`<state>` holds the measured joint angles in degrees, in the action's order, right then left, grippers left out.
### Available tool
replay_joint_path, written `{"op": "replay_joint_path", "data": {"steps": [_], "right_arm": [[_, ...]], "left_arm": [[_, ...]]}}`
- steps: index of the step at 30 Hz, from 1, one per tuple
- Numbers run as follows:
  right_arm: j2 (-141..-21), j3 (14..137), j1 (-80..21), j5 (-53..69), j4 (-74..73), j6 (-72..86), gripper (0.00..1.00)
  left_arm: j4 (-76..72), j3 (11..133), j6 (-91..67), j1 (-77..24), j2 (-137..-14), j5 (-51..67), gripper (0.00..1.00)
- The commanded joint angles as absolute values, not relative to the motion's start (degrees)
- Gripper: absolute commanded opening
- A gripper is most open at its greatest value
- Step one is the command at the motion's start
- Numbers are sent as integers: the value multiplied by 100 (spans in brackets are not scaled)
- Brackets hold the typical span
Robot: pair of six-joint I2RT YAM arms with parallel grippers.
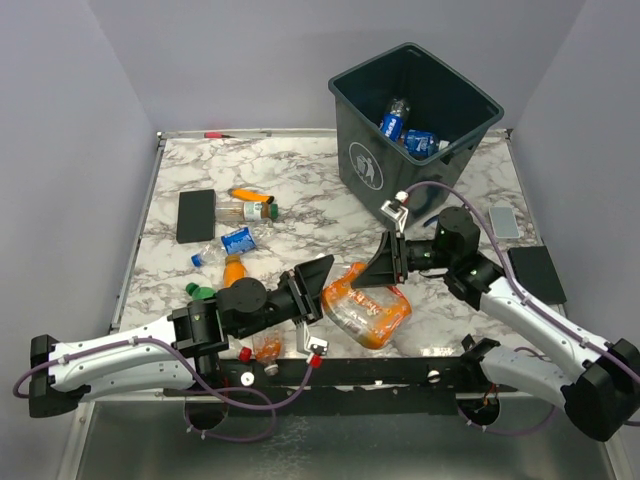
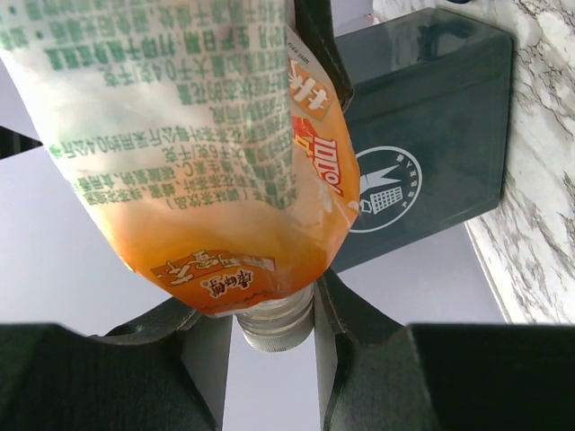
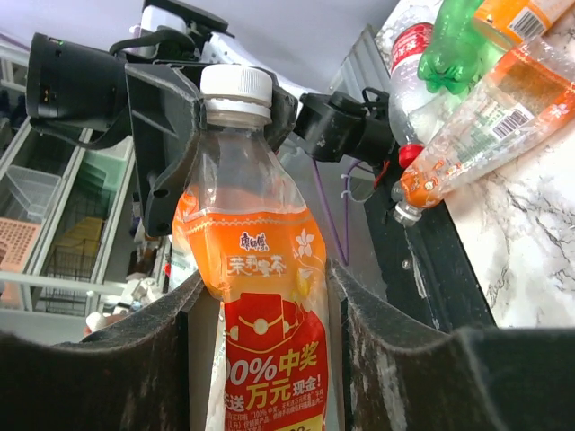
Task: Put the plastic bottles in the bin
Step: Place the plastic bottle in the trash bin.
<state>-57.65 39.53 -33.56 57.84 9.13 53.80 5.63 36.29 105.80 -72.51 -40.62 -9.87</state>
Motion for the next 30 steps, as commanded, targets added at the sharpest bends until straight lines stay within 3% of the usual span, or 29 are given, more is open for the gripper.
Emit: {"op": "replay_joint_path", "data": {"steps": [1, 6, 7, 8, 9, 10, 17, 30], "right_arm": [[-5844, 3802, -3384, 6567, 1689, 5850, 41], [-5855, 3810, -3382, 6681, 1685, 5766, 25], [-5841, 3859, -3384, 6663, 1632, 5715, 23], [-5822, 3925, -3379, 6647, 1526, 5623, 22], [-5794, 4019, -3383, 6614, 1363, 5473, 21], [-5761, 4127, -3382, 6566, 1106, 5281, 21], [-5151, 4948, -3376, 5616, -1062, 3768, 19], [-4833, 6647, -3374, 4380, -3128, 2393, 15]], "left_arm": [[681, 3595, 10657, -7276, -4043, -1184, 0], [686, 3627, 10548, -7269, -4079, -1200, 1], [708, 3632, 10515, -7273, -4103, -1204, 11], [725, 3642, 10475, -7277, -4123, -1211, 31], [722, 3659, 10412, -7272, -4141, -1213, 88], [724, 3663, 10328, -7270, -4166, -1238, 98], [398, 3531, 9593, -7269, -4121, -1496, 99], [-492, 2720, 8506, -7272, -3376, -1737, 99]]}}
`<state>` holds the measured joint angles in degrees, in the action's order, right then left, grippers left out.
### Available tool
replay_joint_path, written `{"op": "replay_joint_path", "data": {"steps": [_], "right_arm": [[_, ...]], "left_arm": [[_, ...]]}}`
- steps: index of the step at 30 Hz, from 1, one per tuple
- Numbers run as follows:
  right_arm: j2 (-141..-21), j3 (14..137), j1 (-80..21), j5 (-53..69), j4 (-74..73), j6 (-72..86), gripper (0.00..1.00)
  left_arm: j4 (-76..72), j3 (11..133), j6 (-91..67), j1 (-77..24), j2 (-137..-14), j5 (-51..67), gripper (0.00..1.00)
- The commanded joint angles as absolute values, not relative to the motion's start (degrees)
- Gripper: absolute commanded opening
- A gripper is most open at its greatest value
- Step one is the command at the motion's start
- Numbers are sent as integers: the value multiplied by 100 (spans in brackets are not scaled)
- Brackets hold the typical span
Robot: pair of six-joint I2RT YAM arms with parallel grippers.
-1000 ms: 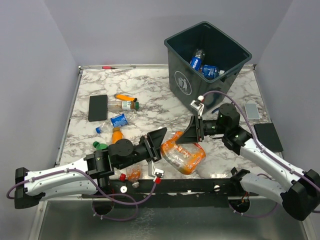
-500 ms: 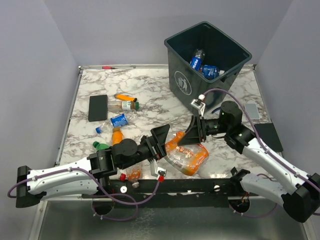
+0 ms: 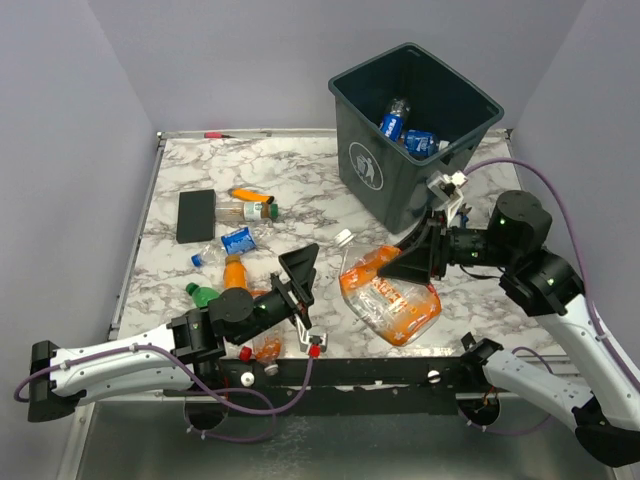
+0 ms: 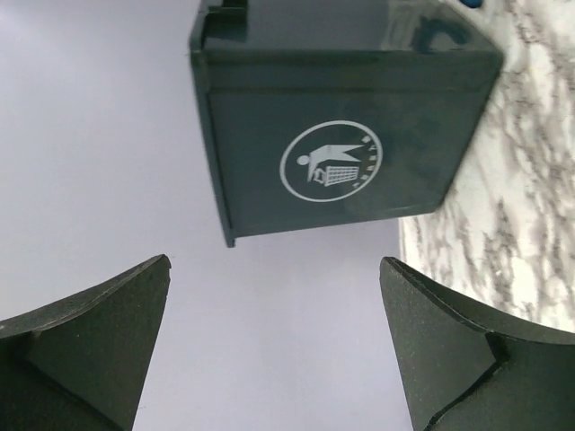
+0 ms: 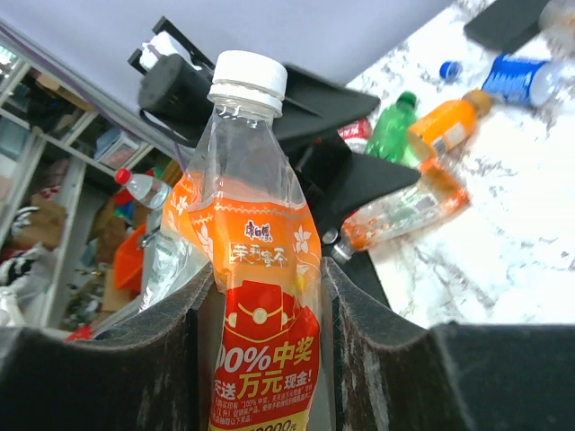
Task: Put the plastic bottles in the bin
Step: Place the plastic bottle in the trash bin.
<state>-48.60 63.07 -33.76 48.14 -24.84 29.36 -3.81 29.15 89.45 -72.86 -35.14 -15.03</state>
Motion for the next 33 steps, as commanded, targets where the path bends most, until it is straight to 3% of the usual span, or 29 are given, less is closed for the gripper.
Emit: {"op": "replay_joint_path", "data": {"steps": [1, 5, 8, 13, 16, 19, 26, 33], "right_arm": [[-4834, 6669, -3379, 4328, -3169, 2371, 15], [-4810, 6854, -3377, 3626, -3296, 2167, 14], [-4633, 7032, -3381, 2866, -3065, 1994, 14], [-4267, 6960, -3381, 2173, -2181, 1702, 15], [-4228, 6978, -3382, 2047, -1949, 1524, 15], [-4240, 6953, -3384, 2026, -1853, 1360, 15], [-3974, 6214, -3377, 1623, -1266, 1385, 15], [-3810, 5644, -3379, 1346, -713, 1573, 14]], "left_arm": [[-497, 2715, 8486, -7270, -3337, -1751, 99], [-544, 2718, 8325, -7271, -3255, -1905, 99], [-1073, 2673, 7348, -7275, -3299, -2024, 99], [-1510, 3235, 3400, -7271, -3961, -2476, 99], [-699, 4098, 1125, -7270, -4701, -3147, 99], [-339, 4533, 259, -7267, -5100, -2465, 99], [-2949, 3350, -2399, -6908, -4524, -1497, 99], [-3873, 3190, -4087, -6136, -4575, -484, 99]]}}
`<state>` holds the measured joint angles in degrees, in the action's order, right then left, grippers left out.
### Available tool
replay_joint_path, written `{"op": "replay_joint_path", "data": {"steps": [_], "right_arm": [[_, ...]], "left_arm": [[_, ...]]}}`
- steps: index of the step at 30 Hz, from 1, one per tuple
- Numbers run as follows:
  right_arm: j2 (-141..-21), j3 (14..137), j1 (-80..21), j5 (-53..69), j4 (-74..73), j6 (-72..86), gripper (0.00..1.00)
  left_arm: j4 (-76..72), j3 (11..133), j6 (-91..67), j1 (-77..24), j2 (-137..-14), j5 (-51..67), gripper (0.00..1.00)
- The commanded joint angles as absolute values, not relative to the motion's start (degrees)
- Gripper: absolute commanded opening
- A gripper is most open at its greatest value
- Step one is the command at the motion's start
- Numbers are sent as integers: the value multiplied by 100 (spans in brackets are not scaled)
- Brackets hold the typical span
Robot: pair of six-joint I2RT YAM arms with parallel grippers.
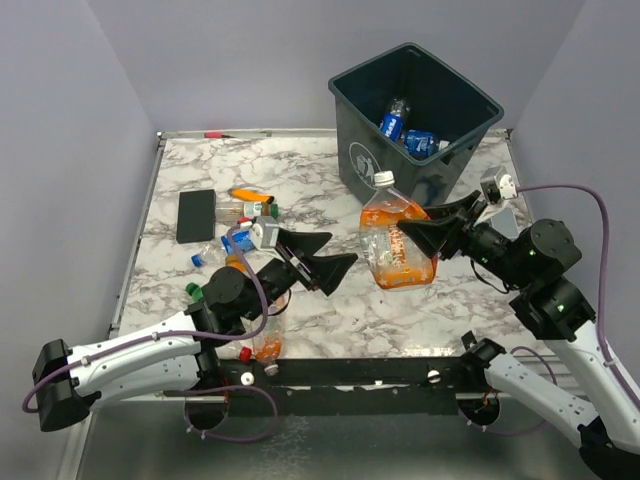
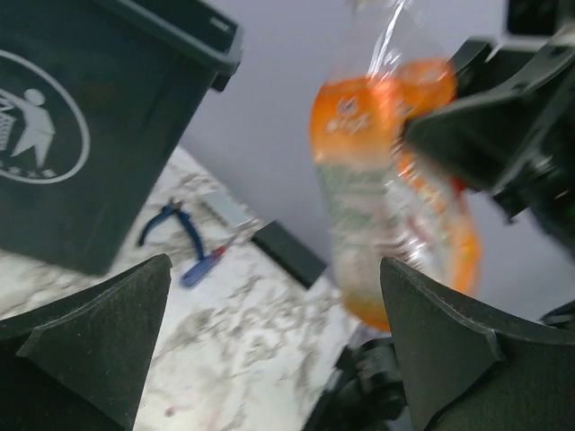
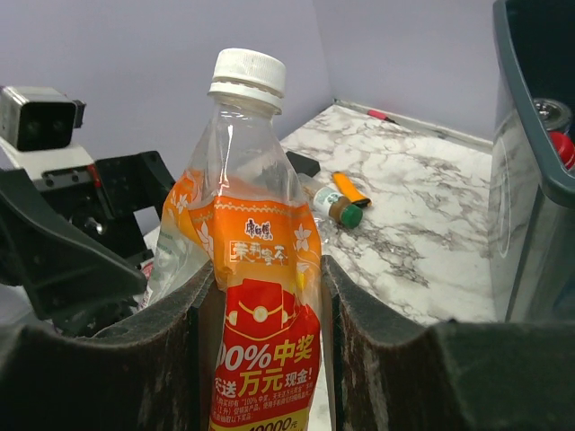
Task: Put the plastic bottles in the bin
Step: Place the plastic bottle in the trash bin.
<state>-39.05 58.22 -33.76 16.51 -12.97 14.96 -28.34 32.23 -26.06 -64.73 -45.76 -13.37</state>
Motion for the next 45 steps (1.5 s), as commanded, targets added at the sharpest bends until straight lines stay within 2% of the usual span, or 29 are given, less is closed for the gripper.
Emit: {"op": "replay_joint_path", "data": {"steps": [1, 12, 18, 21, 25, 28, 30, 31, 38, 45], "right_arm": [[-3826, 5602, -3382, 1402, -623, 1633, 15], [-3960, 5218, -3383, 2002, 246, 2354, 15], [-4043, 5080, -3379, 2276, 382, 2510, 17], [-4126, 5099, -3384, 2427, 387, 2584, 21], [-4221, 5236, -3383, 2529, 239, 2624, 35], [-4260, 5369, -3384, 2488, 30, 2550, 61], [-4311, 5523, -3384, 2394, -272, 2520, 73], [-4325, 5629, -3379, 2334, -420, 2504, 76], [-4878, 6943, -3379, 2326, -1491, 2064, 86], [-6030, 8325, -3382, 3255, -2667, 2021, 87]], "left_arm": [[-3964, 3215, -4180, -6068, -4668, -338, 99], [-4656, 3655, -4385, -6038, -5775, 1056, 99], [-4938, 3735, -4529, -6038, -6023, 1414, 81], [-5005, 3764, -4531, -6034, -6089, 1517, 65], [-5053, 3665, -4413, -6034, -6016, 1458, 49], [-5062, 3518, -4288, -6032, -5904, 1401, 40], [-5055, 3395, -4192, -6029, -5790, 1351, 38], [-5054, 3334, -4132, -6034, -5752, 1337, 37], [-4197, 3192, -3250, -6003, -5375, 1499, 33], [-3351, 3253, -2578, -6003, -5073, 1451, 30]]}}
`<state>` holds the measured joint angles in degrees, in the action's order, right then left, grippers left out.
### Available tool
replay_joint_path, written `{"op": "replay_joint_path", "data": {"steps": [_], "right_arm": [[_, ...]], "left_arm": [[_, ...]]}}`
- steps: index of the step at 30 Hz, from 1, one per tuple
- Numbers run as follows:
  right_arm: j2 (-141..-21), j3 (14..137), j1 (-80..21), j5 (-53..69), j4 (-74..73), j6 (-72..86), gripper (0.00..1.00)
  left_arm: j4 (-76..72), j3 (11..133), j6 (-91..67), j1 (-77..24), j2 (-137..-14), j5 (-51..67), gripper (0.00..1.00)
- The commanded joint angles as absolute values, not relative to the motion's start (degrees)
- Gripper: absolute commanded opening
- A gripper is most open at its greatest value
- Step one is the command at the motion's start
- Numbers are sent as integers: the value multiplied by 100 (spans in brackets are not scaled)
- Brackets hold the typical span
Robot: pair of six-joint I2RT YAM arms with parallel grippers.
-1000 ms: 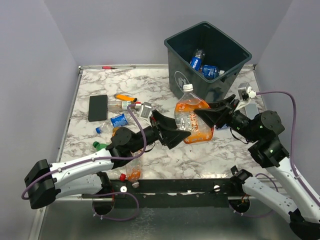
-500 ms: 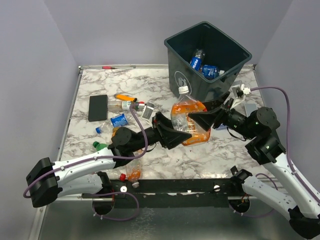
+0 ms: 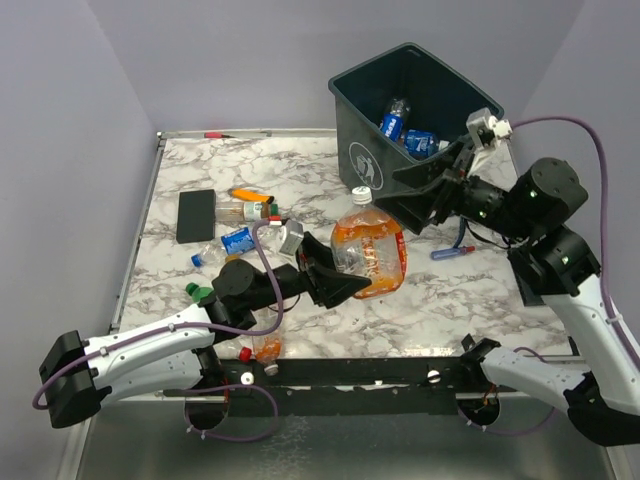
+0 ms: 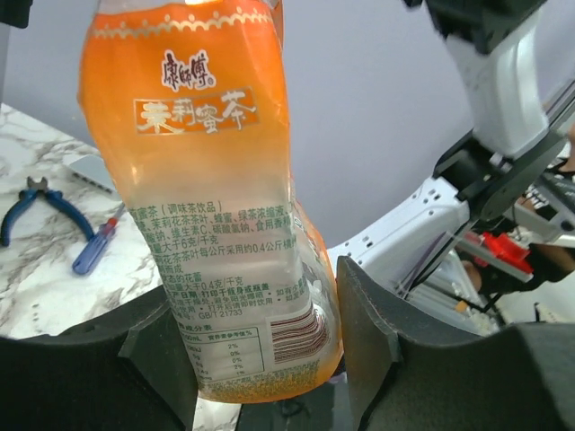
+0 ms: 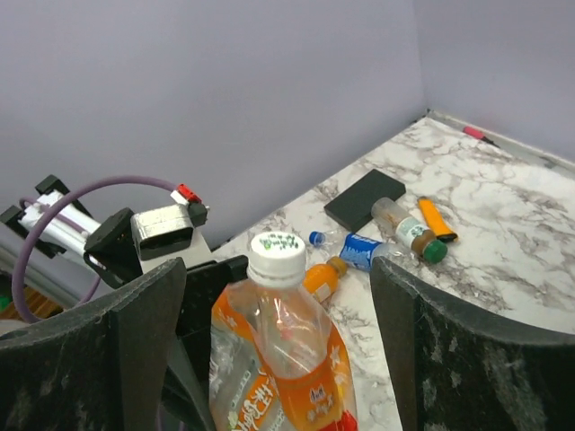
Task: Put the plastic bottles in the bin
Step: Place the plastic bottle in the trash bin.
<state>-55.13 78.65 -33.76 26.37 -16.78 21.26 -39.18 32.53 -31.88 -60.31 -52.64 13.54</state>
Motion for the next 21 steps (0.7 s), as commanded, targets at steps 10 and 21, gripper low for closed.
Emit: {"op": "replay_joint_path", "data": {"steps": [10, 21], "right_arm": [[-6409, 8323, -3383, 3745, -2620, 2292, 79], [-6477, 8129, -3384, 3747, -2716, 2351, 61]], "left_arm": [[-3054, 3317, -2370, -6000, -5035, 1445, 29], [-3059, 3440, -2389, -5997, -5115, 1444, 29]]}}
